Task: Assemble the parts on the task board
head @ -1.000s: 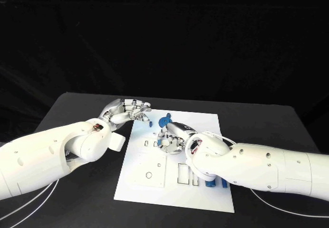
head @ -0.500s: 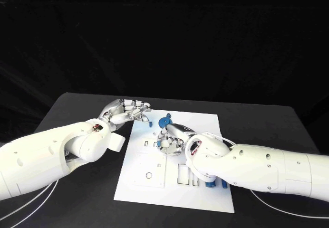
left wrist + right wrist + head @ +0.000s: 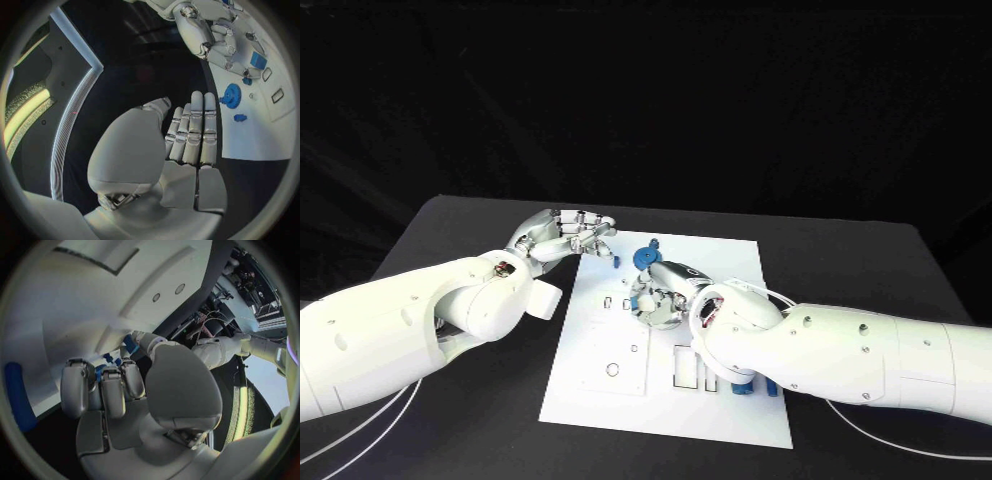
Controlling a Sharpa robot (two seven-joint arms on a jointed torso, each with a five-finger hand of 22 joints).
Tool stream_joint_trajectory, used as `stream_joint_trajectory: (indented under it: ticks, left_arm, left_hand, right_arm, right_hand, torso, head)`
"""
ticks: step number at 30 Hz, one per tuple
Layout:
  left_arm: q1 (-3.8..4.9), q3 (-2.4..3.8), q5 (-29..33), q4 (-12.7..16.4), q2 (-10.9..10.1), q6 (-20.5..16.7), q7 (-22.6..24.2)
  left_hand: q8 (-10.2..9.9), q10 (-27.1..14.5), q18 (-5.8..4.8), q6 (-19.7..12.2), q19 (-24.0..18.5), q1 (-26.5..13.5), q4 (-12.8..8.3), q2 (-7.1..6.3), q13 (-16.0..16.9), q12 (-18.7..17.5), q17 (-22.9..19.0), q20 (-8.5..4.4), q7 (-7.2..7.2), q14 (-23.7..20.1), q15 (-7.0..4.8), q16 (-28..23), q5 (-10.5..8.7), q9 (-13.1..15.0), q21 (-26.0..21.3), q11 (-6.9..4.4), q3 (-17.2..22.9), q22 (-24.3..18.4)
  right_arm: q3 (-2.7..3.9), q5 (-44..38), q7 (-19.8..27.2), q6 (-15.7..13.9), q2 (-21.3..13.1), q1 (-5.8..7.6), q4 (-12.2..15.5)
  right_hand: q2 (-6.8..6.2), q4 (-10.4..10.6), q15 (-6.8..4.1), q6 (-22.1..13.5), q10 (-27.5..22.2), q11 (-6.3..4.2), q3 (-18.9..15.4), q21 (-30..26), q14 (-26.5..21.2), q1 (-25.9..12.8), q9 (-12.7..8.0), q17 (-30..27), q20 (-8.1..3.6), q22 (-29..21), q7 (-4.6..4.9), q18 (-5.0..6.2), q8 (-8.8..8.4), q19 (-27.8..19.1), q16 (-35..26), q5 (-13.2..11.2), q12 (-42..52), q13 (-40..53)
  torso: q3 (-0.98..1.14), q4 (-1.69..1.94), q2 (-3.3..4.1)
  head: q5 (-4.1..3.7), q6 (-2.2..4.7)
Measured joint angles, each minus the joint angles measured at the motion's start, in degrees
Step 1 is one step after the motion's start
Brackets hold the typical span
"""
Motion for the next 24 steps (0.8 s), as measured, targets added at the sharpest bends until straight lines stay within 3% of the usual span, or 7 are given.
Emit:
stream_joint_trajectory:
  ticks: [5,11,16,19,21,23,24]
  left_arm:
    - [-0.01,0.0,0.0,-0.17,0.02,0.02,-0.06]
    - [-0.01,0.0,-0.04,-0.24,0.06,-0.01,-0.22]
    - [-0.01,-0.01,-0.44,-0.3,0.09,-0.5,-1.02]
    - [-0.02,-0.01,-1.09,-0.32,-0.05,-0.79,-2.15]
    - [-0.02,-0.01,-1.86,-0.34,-0.19,-0.96,-3.45]
    - [-0.02,-0.01,-2.55,-0.38,-0.26,-1.07,-4.47]
    - [-0.01,-0.01,-3.0,-0.39,-0.31,-1.12,-5.09]
  left_hand:
    - [0.0,0.0,0.0,0.0,0.0,0.0,0.0,0.0,0.0,0.0,0.0,0.0,0.0,0.0,0.0,0.0,0.0,-0.01,0.0,0.0,0.0,0.0]
    - [0.0,0.0,0.0,0.0,0.0,0.23,0.0,-0.23,-0.01,0.0,-0.01,0.0,0.0,0.0,0.0,0.22,0.0,-0.01,0.0,0.0,0.0,-0.01]
    - [0.0,0.0,0.0,0.0,0.02,0.08,0.0,-0.38,0.01,0.0,0.23,-0.02,0.0,0.14,0.03,0.51,-0.23,0.05,0.21,0.0,0.0,0.16]
    - [0.0,3.54,-0.01,-1.17,4.7,-2.11,0.73,-1.92,1.71,2.91,5.05,-1.76,-0.29,6.88,-1.58,9.36,-0.42,0.33,5.32,-1.23,-1.06,2.57]
    - [0.91,4.43,-0.01,-2.17,5.38,-3.9,0.88,-2.39,4.53,7.32,9.87,-2.27,-0.52,6.48,-2.12,16.82,-0.42,1.06,8.79,-1.76,-2.78,4.52]
    - [2.11,4.76,-0.01,-2.27,5.52,-4.68,0.94,-2.47,6.89,10.84,12.08,-2.42,-0.61,6.17,-2.49,20.39,-0.42,1.65,10.46,-2.08,-3.86,5.47]
    - [3.58,4.7,-0.01,-2.27,6.44,-5.42,0.94,-2.5,9.83,15.09,17.29,-2.86,-0.61,8.12,-2.88,26.31,-0.42,2.43,12.5,-2.51,-4.99,6.62]
  right_arm:
    - [0.0,0.11,0.2,-0.01,0.02,-0.09,0.09]
    - [0.0,0.23,0.43,-0.01,-0.17,-0.14,0.17]
    - [0.01,0.3,0.63,-0.22,-1.58,-0.2,1.55]
    - [0.29,0.32,1.01,-0.45,-3.28,-0.16,3.42]
    - [0.44,0.55,1.79,-0.66,-4.73,0.24,4.71]
    - [0.52,1.02,2.86,-0.73,-5.71,0.79,5.31]
    - [0.56,1.48,3.71,-0.75,-6.35,1.25,5.64]
  right_hand:
    - [-1.19,0.13,0.42,-1.42,-1.8,0.34,-1.54,-0.59,0.01,-1.19,-0.13,0.03,0.39,0.0,0.28,0.0,-0.33,-0.39,0.0,0.0,-1.52,0.0]
    - [-1.18,0.64,0.57,-3.29,-2.83,0.6,-4.43,-1.33,0.16,-1.18,-0.47,0.03,0.67,-0.01,0.63,0.0,-0.82,-0.67,0.0,0.0,-2.28,-0.76]
    - [-0.02,1.67,0.82,-4.59,-3.44,0.8,-8.38,-1.97,0.01,0.66,-1.08,0.02,0.8,-0.01,0.86,0.0,-1.05,-0.8,-0.22,0.0,-2.82,-1.57]
    - [0.51,2.15,0.82,-5.03,-3.51,0.87,-9.94,-2.09,0.01,1.77,-1.4,0.02,1.0,-0.01,1.05,0.0,-1.05,-1.0,-0.22,0.0,-2.82,-1.7]
    - [0.4,2.32,0.84,-5.18,-3.52,0.87,-10.25,-2.09,0.02,1.94,-1.48,0.02,1.0,-0.01,1.2,0.0,-1.05,-1.0,-0.22,0.0,-2.82,-1.76]
    - [0.85,2.68,1.02,-5.21,-3.52,0.87,-10.61,-2.16,0.21,2.4,-1.54,0.02,1.0,-0.01,1.23,0.0,-1.05,-1.0,-0.22,0.0,-2.82,-1.76]
    - [1.27,2.7,1.02,-5.11,-3.6,0.85,-10.63,-2.98,0.21,2.86,-1.52,0.02,1.17,-0.01,1.13,0.0,-0.9,-1.24,-0.52,-0.45,-2.9,-1.94]
  torso:
    - [0.03,-0.03,0.01]
    - [0.03,-0.04,0.01]
    - [0.07,-0.06,-0.01]
    - [0.14,-0.07,-0.1]
    - [0.19,-0.07,-0.19]
    - [0.22,-0.09,-0.3]
    - [0.24,-0.09,-0.4]
  head:
    - [-0.01,0.04]
    - [-0.05,0.13]
    - [0.05,0.3]
    - [-0.05,0.52]
    - [-0.16,0.6]
    - [-0.18,0.6]
    - [-0.18,0.59]
